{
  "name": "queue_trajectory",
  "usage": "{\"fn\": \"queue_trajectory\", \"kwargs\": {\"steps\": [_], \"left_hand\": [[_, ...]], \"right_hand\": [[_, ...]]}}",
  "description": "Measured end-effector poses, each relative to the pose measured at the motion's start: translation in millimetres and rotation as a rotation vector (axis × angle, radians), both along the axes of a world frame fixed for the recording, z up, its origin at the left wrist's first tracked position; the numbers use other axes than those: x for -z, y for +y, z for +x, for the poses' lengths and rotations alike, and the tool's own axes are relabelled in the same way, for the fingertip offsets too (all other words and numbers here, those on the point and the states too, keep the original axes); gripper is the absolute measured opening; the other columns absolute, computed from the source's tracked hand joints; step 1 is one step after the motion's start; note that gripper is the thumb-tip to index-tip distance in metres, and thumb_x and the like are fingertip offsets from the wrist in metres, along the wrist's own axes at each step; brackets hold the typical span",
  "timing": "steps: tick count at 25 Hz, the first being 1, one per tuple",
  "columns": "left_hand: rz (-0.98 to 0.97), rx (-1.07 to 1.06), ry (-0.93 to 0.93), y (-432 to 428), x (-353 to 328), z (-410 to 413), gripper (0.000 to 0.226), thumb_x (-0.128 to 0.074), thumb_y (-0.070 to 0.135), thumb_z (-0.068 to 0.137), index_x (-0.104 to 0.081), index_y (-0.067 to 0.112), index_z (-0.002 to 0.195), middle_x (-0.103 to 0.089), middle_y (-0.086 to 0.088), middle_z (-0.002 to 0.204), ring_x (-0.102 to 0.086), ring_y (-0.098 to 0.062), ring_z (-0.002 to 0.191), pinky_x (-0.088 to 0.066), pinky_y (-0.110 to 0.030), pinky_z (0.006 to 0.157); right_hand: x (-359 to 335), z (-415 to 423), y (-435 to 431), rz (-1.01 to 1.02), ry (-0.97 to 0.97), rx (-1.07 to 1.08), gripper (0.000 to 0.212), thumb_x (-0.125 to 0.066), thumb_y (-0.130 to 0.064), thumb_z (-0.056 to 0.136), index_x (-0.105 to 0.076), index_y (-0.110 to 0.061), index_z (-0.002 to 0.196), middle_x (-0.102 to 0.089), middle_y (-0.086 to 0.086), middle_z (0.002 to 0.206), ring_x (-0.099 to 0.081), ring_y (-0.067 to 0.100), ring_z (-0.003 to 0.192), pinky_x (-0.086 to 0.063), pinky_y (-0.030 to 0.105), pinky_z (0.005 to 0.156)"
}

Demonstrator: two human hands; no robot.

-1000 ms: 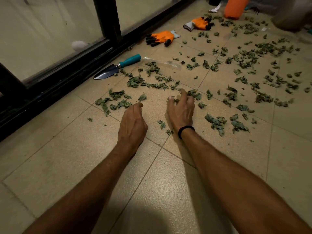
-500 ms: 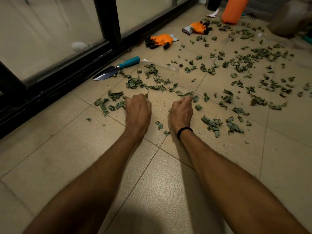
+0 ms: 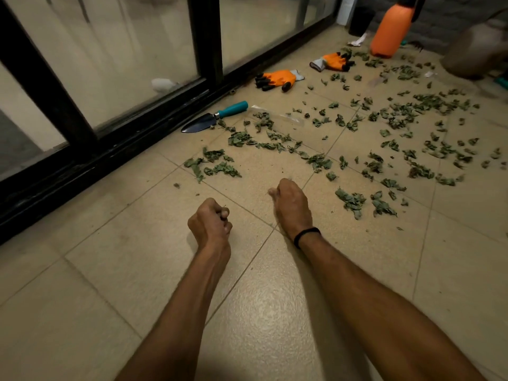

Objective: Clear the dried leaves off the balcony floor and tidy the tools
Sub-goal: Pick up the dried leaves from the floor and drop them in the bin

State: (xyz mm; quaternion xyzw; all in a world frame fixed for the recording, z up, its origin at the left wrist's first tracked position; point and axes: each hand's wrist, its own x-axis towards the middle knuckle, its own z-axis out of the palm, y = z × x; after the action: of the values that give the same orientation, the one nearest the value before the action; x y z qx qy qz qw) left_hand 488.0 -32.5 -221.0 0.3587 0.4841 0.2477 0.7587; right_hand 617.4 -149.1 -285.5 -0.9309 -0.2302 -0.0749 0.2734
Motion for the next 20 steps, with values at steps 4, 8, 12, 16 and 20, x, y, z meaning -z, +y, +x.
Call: {"fn": "queue_trajectory", "kwargs": {"steps": [4,8,12,16,20], "left_hand": [[-0.023,-0.032,-0.010,9.6,-31.5,-36.5,0.013,-0.061,0.011,0.087,-0.054,0.012,0.075,-0.042,-0.003,0.053,-0.029,-0.012,0.040,-0.018,-0.023,0.041],[0.009,-0.033,-0.004,22.2,-70.3,-99.6,0.002,-0.062,0.007,0.088,-0.061,0.007,0.089,-0.044,-0.001,0.053,-0.028,-0.010,0.039,-0.017,-0.023,0.042],[-0.004,-0.121,-0.054,41.6,-117.5,-182.7,0.005,-0.060,0.010,0.089,-0.056,0.012,0.092,-0.038,0.004,0.052,-0.023,-0.009,0.040,-0.015,-0.022,0.040],[-0.069,-0.243,-0.166,64.7,-149.6,-259.7,0.016,-0.058,0.022,0.098,-0.051,0.017,0.084,-0.039,0.005,0.055,-0.025,-0.006,0.040,-0.017,-0.020,0.036],[-0.058,-0.318,-0.241,87.7,-176.8,-326.6,0.029,-0.047,0.035,0.105,-0.051,0.017,0.081,-0.038,0.007,0.053,-0.026,-0.004,0.036,-0.018,-0.017,0.032]], "right_hand": [[-19.8,-25.0,6.7,0.060,0.218,0.225,0.029,-0.043,-0.035,0.104,-0.056,-0.009,0.105,-0.060,0.008,0.096,-0.052,0.018,0.081,-0.042,0.026,0.064],[-62.5,-86.8,9.7,0.889,1.106,0.374,0.027,-0.050,-0.025,0.103,-0.053,-0.011,0.081,-0.052,0.005,0.066,-0.044,0.011,0.045,-0.036,0.023,0.042],[-111.6,-169.8,41.0,1.398,1.671,0.246,0.025,-0.046,-0.011,0.100,-0.040,-0.015,0.076,-0.040,-0.003,0.051,-0.031,0.005,0.033,-0.020,0.016,0.031],[-154.2,-248.0,89.1,1.403,1.895,0.038,0.020,-0.046,-0.008,0.094,-0.040,-0.014,0.076,-0.044,-0.001,0.063,-0.036,0.006,0.042,-0.024,0.015,0.034],[-186.3,-323.4,138.2,1.256,2.010,-0.092,0.015,-0.048,-0.007,0.092,-0.044,-0.011,0.078,-0.046,0.001,0.069,-0.042,0.006,0.052,-0.031,0.011,0.040]]}}
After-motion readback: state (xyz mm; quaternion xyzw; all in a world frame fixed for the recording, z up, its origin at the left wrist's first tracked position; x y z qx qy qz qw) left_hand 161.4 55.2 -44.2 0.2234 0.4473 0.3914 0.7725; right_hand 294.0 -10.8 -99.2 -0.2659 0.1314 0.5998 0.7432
